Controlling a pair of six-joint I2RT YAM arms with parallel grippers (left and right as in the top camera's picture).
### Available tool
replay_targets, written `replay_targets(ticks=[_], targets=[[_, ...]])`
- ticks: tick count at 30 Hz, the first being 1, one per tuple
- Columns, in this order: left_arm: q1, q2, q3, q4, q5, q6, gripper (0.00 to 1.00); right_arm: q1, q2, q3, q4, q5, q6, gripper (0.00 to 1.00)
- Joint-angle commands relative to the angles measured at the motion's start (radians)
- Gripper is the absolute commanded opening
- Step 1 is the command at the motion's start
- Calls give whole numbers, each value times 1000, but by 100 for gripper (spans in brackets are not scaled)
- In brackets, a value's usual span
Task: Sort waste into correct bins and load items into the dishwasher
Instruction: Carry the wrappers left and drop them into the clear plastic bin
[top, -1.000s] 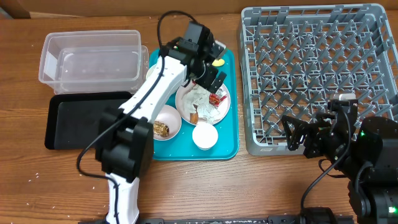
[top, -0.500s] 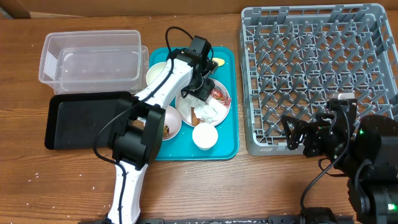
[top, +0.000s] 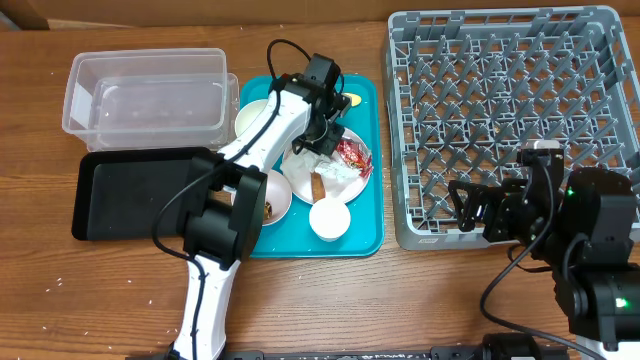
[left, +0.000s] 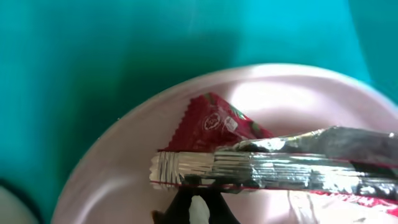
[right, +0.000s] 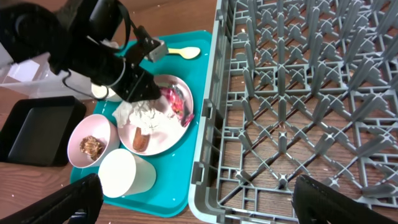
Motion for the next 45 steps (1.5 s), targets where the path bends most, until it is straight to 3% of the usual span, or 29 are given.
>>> replay_targets(ticks=[1,11,16,27,36,39,42,45], targets=[[1,11,138,-59,17,-15,4,-2,4,17,2,5,3,100],[55,11,572,-338,15,-21,4,-2,5,17,6,5,3,100],[175,11,713,-364,10,-23,4,-2,5,17,8,5,3,100],[533,58,719,-252,-67,-178,4,-2,7,17,7,5,3,100],[624,181,719,-248,-67,-179,5,-2,47,17,7,5,3,100],[626,198,719,-237,-68,-178,33,-2,66,17,6,5,3,100],[627,194,724,-214,-67,-155,73,-2,82,17,6,5,3,100],[627,189,748,-211,-66,-144,88,-2,92,17,6,2,3,100]])
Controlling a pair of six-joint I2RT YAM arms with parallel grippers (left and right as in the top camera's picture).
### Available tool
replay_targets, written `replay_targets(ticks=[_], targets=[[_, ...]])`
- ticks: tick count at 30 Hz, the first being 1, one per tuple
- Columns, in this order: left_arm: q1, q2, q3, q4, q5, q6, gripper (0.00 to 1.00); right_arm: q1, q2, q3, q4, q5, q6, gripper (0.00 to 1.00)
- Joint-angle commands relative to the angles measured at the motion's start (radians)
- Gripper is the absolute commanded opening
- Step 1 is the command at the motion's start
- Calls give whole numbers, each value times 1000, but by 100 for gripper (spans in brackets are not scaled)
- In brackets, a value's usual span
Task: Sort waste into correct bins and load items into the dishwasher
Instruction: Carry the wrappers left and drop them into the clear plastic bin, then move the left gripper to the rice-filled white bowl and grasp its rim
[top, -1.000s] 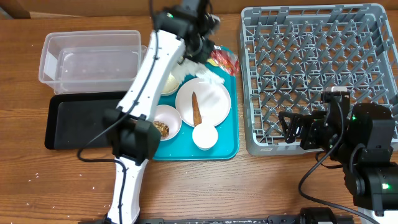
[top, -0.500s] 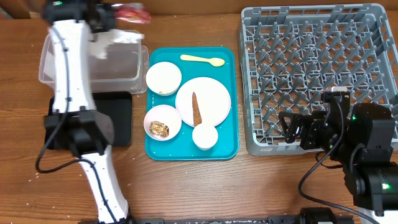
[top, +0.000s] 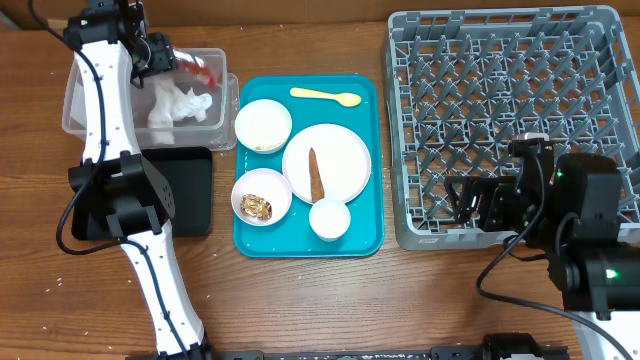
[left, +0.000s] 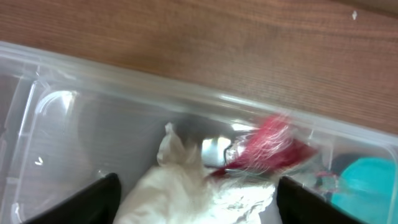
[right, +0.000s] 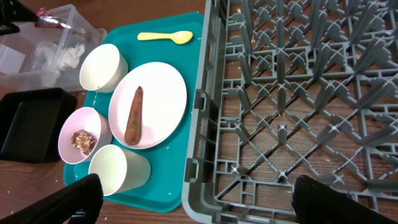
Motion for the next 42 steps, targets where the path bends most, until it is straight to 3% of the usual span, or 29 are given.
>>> replay_targets(ticks=[1,7,11,19,23,31,36,42], targets=[[-5,-19,56,1,1,8,90,-2,5,17,4,-1,3,100],[-16,-35,198,-98,59,8,93,-2,7,17,12,-1,3,100],[-46,-66,340,-265,152,35,84,-2,7,17,15,-2,3,100],[-206,-132,452,-521,158,95,83,-2,7,17,16,-9,3,100],[-308,-122,397,-521,152,93,82,-2,7,17,16,-9,3,100],[-436,-67,188,-437,147,62,71,-2,7,17,12,-9,3,100],[-479,-39,40,-330,60,-31,68,-2,7,17,4,-9,3,100],[-502,-37,-135,-174,57,-84,50,-2,7,17,0,-9,3,100]])
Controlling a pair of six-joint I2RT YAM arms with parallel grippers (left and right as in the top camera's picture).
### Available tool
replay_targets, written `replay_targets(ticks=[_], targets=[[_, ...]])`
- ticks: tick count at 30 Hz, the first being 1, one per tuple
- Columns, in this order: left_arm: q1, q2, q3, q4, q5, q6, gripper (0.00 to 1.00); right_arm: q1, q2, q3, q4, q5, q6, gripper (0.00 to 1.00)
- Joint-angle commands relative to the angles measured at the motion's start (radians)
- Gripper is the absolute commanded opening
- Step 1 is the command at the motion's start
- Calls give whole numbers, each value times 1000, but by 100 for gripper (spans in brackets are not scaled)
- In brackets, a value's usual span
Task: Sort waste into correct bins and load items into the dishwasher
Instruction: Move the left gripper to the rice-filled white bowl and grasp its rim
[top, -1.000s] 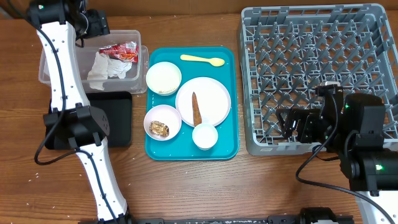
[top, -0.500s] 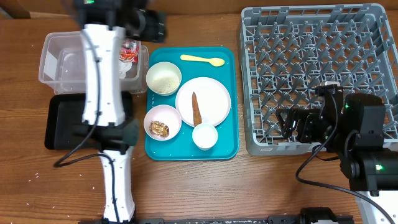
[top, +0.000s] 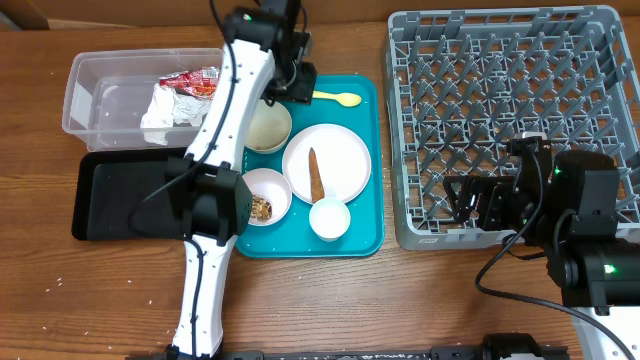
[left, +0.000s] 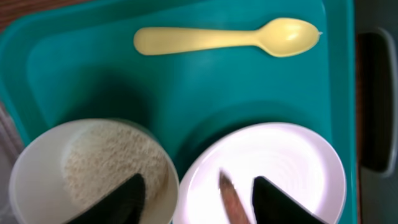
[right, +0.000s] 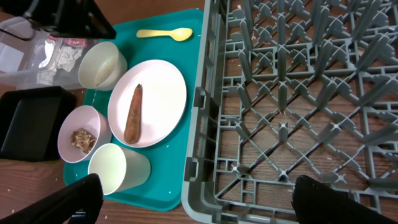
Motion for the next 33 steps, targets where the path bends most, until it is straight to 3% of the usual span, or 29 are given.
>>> replay_targets(ticks=[1,8,16,17,19,22,33], targets=[[-11,8,-75,49,-23,-51,48,-2,-2,17,2,-6,3,100],[-14,8,-206,111,-66,-89,41,-2,-2,17,2,-5,3,100],[-17,8,-240,132,-112,-97,38,-2,-2,17,-2,-5,3,100],[-17,8,-240,136,-112,-97,34,-2,-2,17,-3,-5,3,100],[-17,8,-244,145,-112,-97,18,-2,-2,17,-5,-5,3,100],[-18,8,-249,156,-112,-97,8,-2,-2,17,-9,-5,3,100],[-18,8,-328,212,-111,-97,4,-2,-2,17,-13,-5,3,100]])
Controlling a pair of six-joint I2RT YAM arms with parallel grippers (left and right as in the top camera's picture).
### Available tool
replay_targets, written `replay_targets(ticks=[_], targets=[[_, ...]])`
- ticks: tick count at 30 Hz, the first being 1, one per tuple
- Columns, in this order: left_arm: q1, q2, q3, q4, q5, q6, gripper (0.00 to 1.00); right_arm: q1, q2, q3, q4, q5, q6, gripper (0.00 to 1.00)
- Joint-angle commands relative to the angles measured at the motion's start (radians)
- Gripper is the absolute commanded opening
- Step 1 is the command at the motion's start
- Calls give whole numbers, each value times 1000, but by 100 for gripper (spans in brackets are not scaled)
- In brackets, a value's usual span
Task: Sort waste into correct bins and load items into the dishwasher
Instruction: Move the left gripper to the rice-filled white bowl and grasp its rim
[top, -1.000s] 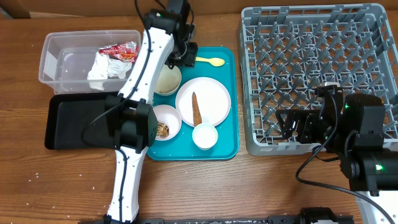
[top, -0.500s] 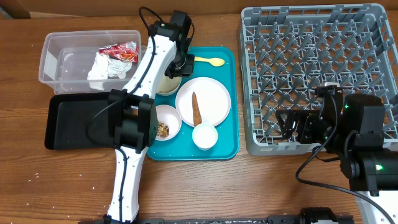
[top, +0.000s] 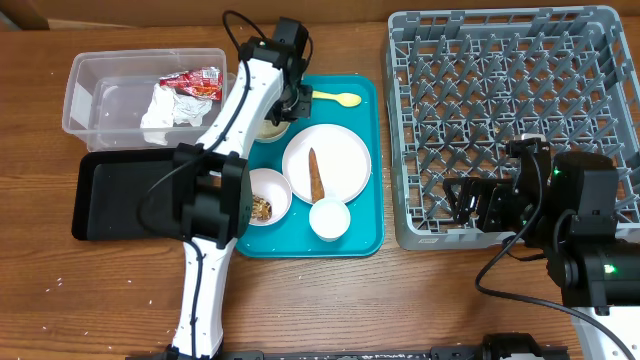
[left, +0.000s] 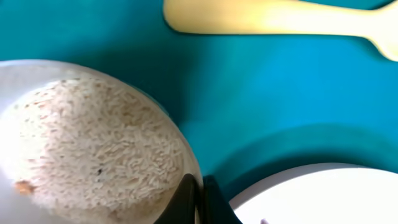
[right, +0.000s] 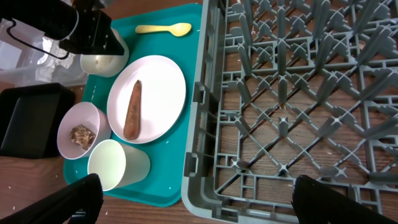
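My left gripper (top: 289, 106) is down on the teal tray (top: 365, 110), shut on the right rim of the cream bowl of rice (left: 87, 143), one finger inside and one outside. A yellow spoon (top: 335, 98) lies behind it. The white plate (top: 340, 150) carries a brown sausage-like piece (top: 316, 172). A pink bowl (top: 262, 195) with scraps and a white cup (top: 329, 218) sit at the tray's front. My right gripper (right: 199, 193) hangs open over the front left corner of the grey dish rack (top: 510, 110).
A clear bin (top: 110, 95) at the far left holds a red wrapper (top: 190, 82) and a crumpled tissue (top: 160, 110). A black bin (top: 125, 195) lies in front of it. The rack's prongs stand empty.
My left gripper was open above the tray between spoon, rice bowl and plate. Now it is lower and shut on the rice bowl's rim. The right arm has not moved.
My left gripper was at the red wrapper and tissue on the white plate. Then it was open over the clear bin, with wrapper and tissue there. Then it was open back over the tray, and now grips the rice bowl's rim.
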Motion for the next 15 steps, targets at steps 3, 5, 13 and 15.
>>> replay_targets(ticks=[3,5,13,15], targets=[[-7,29,-42,-2,8,-3,4,-2,-1,17,5,-5,3,100],[-7,28,-38,-6,23,-3,4,-2,-1,17,4,-5,3,100],[-8,22,133,-148,65,-2,4,-2,-1,17,5,-5,3,100],[-8,22,200,-199,65,-2,4,-2,-1,17,5,-5,3,100]])
